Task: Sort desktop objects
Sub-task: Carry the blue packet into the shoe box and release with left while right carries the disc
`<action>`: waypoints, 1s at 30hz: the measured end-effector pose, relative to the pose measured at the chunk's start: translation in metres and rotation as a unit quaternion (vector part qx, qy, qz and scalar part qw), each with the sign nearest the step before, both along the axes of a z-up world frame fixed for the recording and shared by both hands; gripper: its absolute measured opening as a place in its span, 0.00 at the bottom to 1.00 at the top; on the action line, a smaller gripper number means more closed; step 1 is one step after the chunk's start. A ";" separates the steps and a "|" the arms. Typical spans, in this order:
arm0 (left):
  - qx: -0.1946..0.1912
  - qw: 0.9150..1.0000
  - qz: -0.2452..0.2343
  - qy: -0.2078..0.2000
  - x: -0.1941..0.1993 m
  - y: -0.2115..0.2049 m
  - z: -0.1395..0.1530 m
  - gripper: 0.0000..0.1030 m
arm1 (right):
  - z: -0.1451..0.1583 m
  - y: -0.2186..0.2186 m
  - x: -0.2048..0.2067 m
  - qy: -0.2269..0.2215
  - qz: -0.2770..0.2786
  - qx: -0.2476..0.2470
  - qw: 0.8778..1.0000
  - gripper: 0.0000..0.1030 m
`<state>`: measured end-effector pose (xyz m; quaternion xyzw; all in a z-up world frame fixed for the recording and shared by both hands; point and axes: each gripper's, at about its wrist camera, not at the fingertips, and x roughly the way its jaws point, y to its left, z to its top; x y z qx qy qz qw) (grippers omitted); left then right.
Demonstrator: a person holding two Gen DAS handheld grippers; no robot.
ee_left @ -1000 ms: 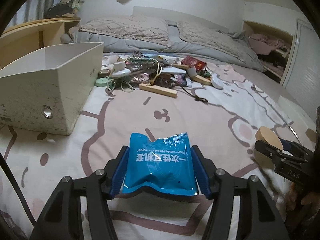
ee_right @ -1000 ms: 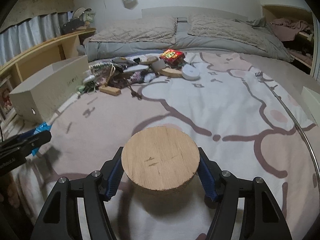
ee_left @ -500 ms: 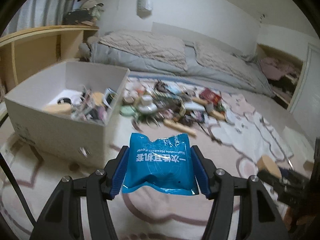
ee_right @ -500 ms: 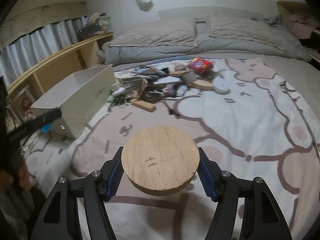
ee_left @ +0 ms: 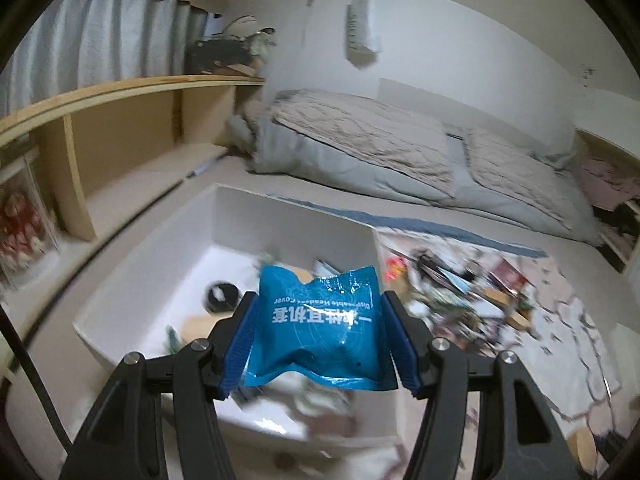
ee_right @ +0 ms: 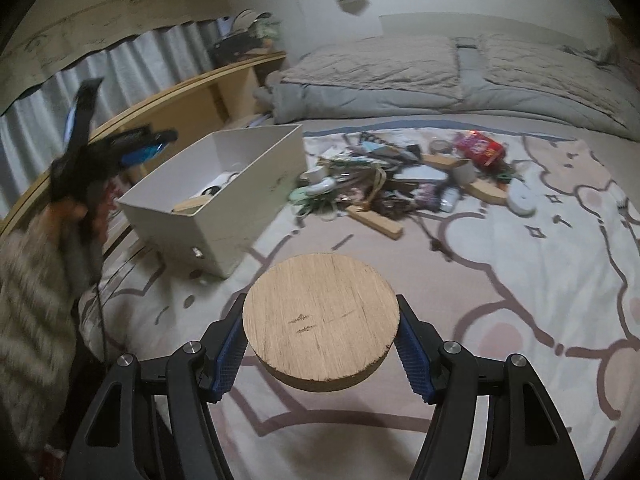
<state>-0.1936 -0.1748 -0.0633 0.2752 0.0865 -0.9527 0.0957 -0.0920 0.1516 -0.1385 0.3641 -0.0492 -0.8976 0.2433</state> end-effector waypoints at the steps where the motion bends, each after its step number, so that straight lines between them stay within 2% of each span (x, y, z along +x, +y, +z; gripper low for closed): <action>1: -0.003 1.000 0.007 -0.002 -0.007 -0.007 0.002 0.59 | 0.001 -0.003 0.000 0.000 0.005 0.001 1.000 0.66; 8: -0.025 0.999 0.036 -0.023 -0.045 -0.045 0.008 0.59 | 0.003 -0.023 -0.003 -0.003 0.027 0.005 1.000 0.66; 15: -0.039 0.996 0.061 -0.053 -0.081 -0.066 0.004 0.59 | -0.001 -0.038 -0.008 -0.014 0.045 0.011 0.999 0.66; 30: -0.013 0.987 0.111 -0.116 -0.152 -0.105 -0.011 0.59 | 0.001 -0.045 -0.017 -0.028 0.055 0.000 0.998 0.66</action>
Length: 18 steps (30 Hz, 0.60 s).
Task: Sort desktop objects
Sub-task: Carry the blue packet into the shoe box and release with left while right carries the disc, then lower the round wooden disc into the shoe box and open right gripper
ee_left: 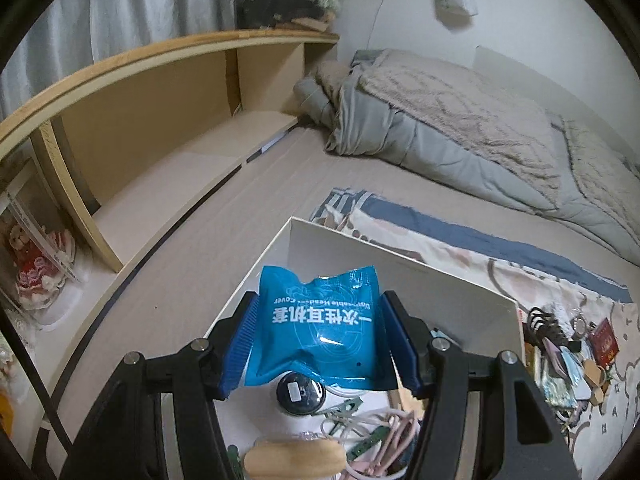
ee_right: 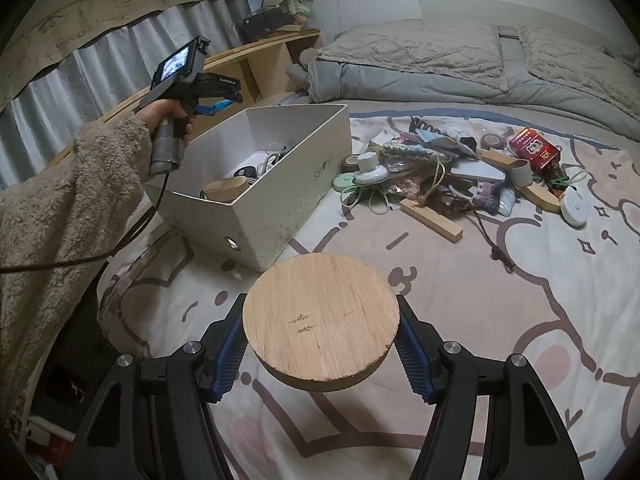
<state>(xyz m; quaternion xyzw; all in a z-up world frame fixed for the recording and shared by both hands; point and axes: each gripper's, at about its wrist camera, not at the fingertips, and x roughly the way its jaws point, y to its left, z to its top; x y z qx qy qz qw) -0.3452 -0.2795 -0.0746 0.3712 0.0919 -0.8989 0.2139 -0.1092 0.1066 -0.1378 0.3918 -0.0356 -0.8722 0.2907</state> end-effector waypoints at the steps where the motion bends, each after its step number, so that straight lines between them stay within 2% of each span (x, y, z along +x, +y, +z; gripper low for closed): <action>1: 0.001 1.000 0.003 -0.006 -0.003 -0.002 -0.002 0.59 | 0.000 0.000 0.000 0.000 0.000 0.001 1.000 0.66; 6: 0.010 1.000 0.010 -0.016 -0.017 -0.013 -0.012 0.60 | 0.002 0.000 -0.002 0.000 0.000 0.004 1.000 0.66; 10: 0.002 1.000 0.009 -0.020 -0.028 -0.015 -0.016 0.62 | 0.007 0.000 -0.005 0.005 -0.002 0.006 1.000 0.66; 11: 0.000 1.000 0.007 -0.020 -0.030 -0.015 -0.017 0.68 | 0.008 0.000 -0.006 0.007 -0.003 0.006 1.000 0.66; 12: 0.000 1.000 0.006 -0.021 -0.032 -0.015 -0.018 0.79 | 0.010 0.000 -0.008 0.008 -0.004 0.005 1.000 0.66; 13: 0.002 1.000 0.005 -0.020 -0.032 -0.015 -0.019 0.84 | 0.011 -0.001 -0.011 0.008 -0.006 0.001 1.000 0.66; 14: 0.004 1.000 0.002 -0.019 -0.032 -0.015 -0.020 0.87 | 0.013 -0.001 -0.014 0.007 -0.007 -0.003 1.000 0.66; 18: 0.017 1.000 -0.014 -0.016 -0.030 -0.015 -0.022 0.87 | 0.020 -0.005 -0.024 0.011 -0.013 -0.011 1.000 0.66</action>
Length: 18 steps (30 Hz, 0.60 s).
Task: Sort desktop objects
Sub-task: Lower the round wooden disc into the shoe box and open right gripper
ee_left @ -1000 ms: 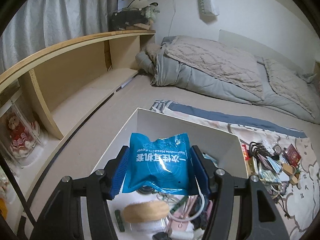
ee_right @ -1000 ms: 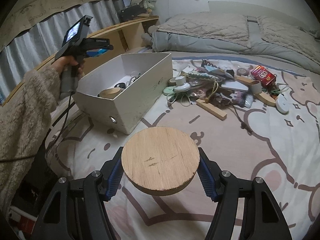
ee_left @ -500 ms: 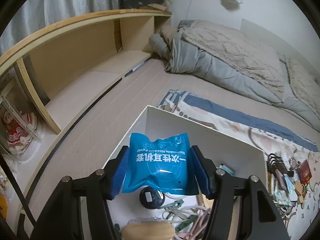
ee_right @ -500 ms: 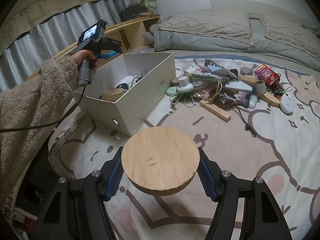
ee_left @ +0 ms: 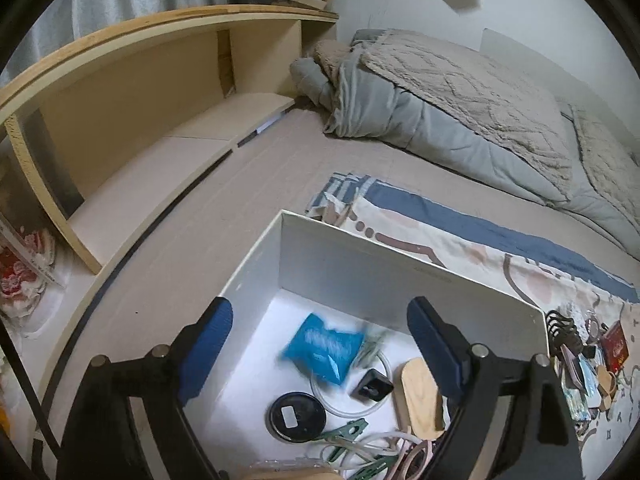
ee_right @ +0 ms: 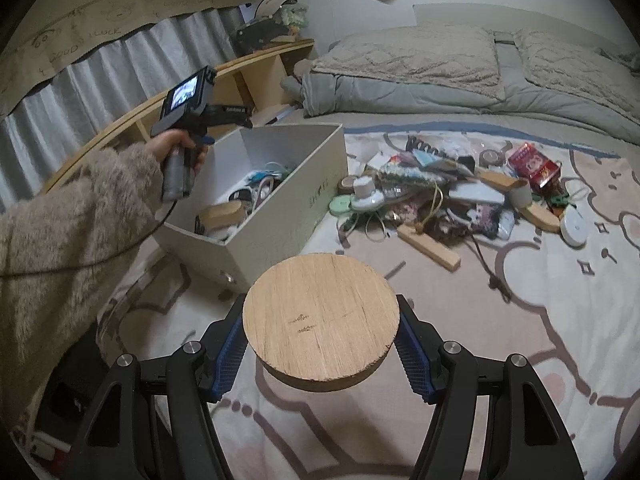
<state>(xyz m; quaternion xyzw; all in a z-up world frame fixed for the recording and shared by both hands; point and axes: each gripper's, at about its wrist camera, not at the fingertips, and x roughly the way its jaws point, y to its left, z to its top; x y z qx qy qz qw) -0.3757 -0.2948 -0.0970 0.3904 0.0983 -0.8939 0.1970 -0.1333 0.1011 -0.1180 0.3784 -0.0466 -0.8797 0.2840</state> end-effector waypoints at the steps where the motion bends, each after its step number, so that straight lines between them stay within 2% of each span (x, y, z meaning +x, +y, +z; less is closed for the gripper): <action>1: 0.006 1.000 -0.004 0.001 0.001 -0.001 0.000 0.87 | 0.002 -0.002 -0.002 0.004 0.001 0.001 1.000 0.66; 8: 0.030 0.999 -0.019 0.023 0.020 -0.007 0.012 0.87 | 0.016 -0.021 -0.032 0.015 0.010 -0.006 1.000 0.66; 13: 0.005 0.999 -0.027 0.017 0.043 -0.010 0.019 0.87 | 0.026 -0.046 -0.067 0.017 0.025 -0.014 0.999 0.66; 18: -0.017 0.999 -0.029 0.035 0.078 -0.012 0.028 0.87 | 0.034 -0.084 -0.104 0.007 0.061 -0.014 0.998 0.66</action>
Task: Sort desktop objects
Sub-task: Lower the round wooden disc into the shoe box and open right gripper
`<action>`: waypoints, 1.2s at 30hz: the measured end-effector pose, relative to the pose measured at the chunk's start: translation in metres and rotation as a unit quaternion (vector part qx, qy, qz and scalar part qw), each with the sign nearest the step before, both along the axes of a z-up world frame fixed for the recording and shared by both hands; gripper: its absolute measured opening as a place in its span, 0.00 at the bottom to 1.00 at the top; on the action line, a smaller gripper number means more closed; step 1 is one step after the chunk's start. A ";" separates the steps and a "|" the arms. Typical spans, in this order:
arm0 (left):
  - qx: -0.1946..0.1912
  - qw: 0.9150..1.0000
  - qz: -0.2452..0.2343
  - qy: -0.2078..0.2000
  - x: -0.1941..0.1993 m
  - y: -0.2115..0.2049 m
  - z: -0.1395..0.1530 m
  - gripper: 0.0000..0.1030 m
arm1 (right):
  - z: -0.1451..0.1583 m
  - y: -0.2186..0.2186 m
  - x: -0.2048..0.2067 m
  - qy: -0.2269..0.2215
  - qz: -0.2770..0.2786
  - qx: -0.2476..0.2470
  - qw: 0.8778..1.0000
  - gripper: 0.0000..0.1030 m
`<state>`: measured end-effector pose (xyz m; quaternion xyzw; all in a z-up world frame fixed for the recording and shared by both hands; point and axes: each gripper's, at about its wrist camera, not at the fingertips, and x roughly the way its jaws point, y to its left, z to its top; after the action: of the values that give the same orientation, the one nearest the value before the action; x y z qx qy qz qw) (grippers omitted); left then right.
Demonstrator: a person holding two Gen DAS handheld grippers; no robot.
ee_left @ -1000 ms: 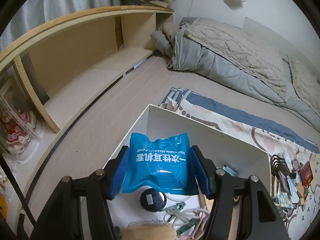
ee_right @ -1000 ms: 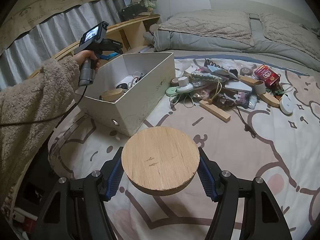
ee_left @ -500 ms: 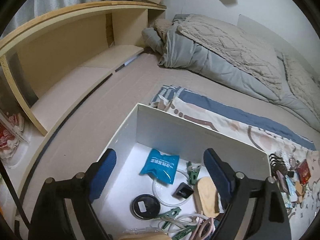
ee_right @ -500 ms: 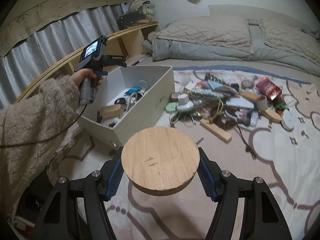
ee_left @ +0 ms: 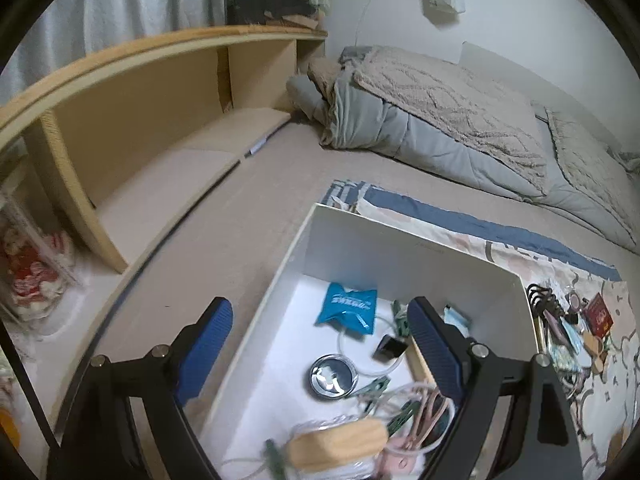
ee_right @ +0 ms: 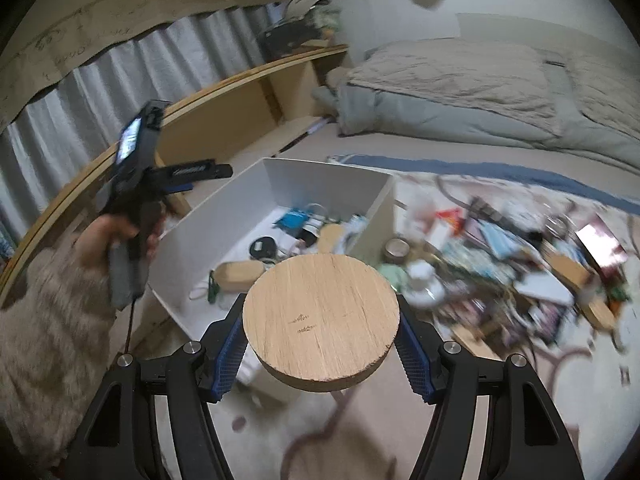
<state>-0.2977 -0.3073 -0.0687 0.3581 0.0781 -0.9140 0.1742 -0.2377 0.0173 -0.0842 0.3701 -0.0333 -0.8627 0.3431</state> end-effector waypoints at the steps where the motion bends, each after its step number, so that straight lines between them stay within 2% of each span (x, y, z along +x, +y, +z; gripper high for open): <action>1: -0.003 1.000 -0.002 0.006 0.008 0.000 0.003 0.87 | 0.001 -0.008 -0.005 -0.001 0.006 0.002 1.000 0.66; 6: 0.001 0.999 -0.018 0.032 0.043 0.002 0.012 0.87 | 0.007 -0.052 -0.032 -0.013 0.036 0.021 0.999 0.66; 11: -0.019 0.998 -0.013 0.063 0.079 0.007 0.019 0.87 | 0.006 -0.096 -0.058 -0.044 0.060 0.026 0.997 0.66; 15: -0.035 0.996 -0.005 0.082 0.099 0.006 0.021 0.95 | 0.003 -0.132 -0.079 -0.063 0.067 0.036 0.995 0.66; 19: -0.043 0.995 -0.011 0.090 0.107 0.007 0.021 0.95 | -0.006 -0.161 -0.098 -0.079 0.058 0.042 0.994 0.66; 28: -0.031 0.996 -0.020 0.083 0.114 0.002 0.016 0.95 | -0.029 -0.201 -0.135 -0.109 0.039 0.036 0.993 0.66; 29: -0.030 0.996 -0.019 0.082 0.113 0.001 0.015 0.95 | -0.031 -0.203 -0.140 -0.117 0.035 0.028 0.992 0.71; 30: -0.030 0.996 -0.018 0.082 0.113 0.001 0.014 0.95 | -0.032 -0.201 -0.142 -0.120 0.027 0.020 0.992 0.87; 31: -0.029 0.996 -0.019 0.079 0.111 0.001 0.012 0.95 | -0.032 -0.197 -0.143 -0.120 0.013 0.007 0.993 0.97; 32: -0.029 0.997 -0.019 0.075 0.110 0.001 0.011 0.95 | -0.032 -0.194 -0.145 -0.119 0.007 -0.004 0.993 1.00; 36: -0.037 0.997 -0.016 0.067 0.108 0.002 0.009 0.95 | -0.034 -0.184 -0.149 -0.125 0.000 -0.010 0.992 1.00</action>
<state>-0.1898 -0.3050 -0.0602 0.2908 0.0504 -0.9407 0.1673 -0.3871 -0.1671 -0.1180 0.4712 -0.0845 -0.8094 0.3401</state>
